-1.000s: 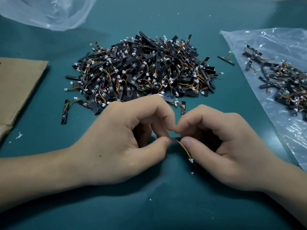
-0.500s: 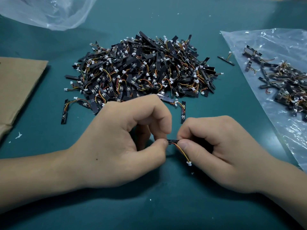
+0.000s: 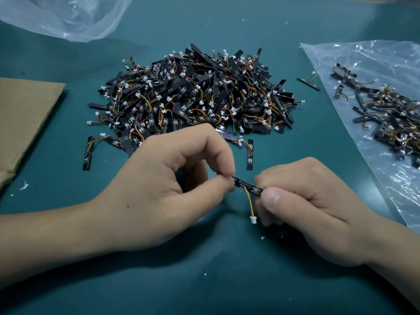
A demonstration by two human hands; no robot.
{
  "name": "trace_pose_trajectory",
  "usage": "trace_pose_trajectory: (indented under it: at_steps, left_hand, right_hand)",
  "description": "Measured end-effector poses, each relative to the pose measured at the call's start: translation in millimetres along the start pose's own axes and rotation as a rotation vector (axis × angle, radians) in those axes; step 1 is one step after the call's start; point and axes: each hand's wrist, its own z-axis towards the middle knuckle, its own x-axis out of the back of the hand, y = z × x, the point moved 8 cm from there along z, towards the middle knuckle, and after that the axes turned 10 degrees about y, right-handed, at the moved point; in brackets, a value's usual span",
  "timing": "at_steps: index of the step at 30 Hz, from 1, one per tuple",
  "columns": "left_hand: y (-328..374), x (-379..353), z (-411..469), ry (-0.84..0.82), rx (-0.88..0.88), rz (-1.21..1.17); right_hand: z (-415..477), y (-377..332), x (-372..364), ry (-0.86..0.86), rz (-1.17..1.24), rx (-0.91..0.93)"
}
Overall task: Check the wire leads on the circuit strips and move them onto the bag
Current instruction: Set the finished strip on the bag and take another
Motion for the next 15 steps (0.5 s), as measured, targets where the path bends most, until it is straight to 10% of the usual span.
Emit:
trace_pose_trajectory:
  at_steps: [5,10,15]
  left_hand:
    - [3,2,2,-0.01,-0.011,-0.045]
    - [-3,3,5,0.004,0.05,-0.043]
    - [0,4,4,0.016,0.011,0.017]
  right_hand:
    - [0,9,10,0.147,0.103,-0.049]
    - [-4,27,50,0.641,0.499,-0.131]
    - [-5,35,40,0.586,0.251,-0.22]
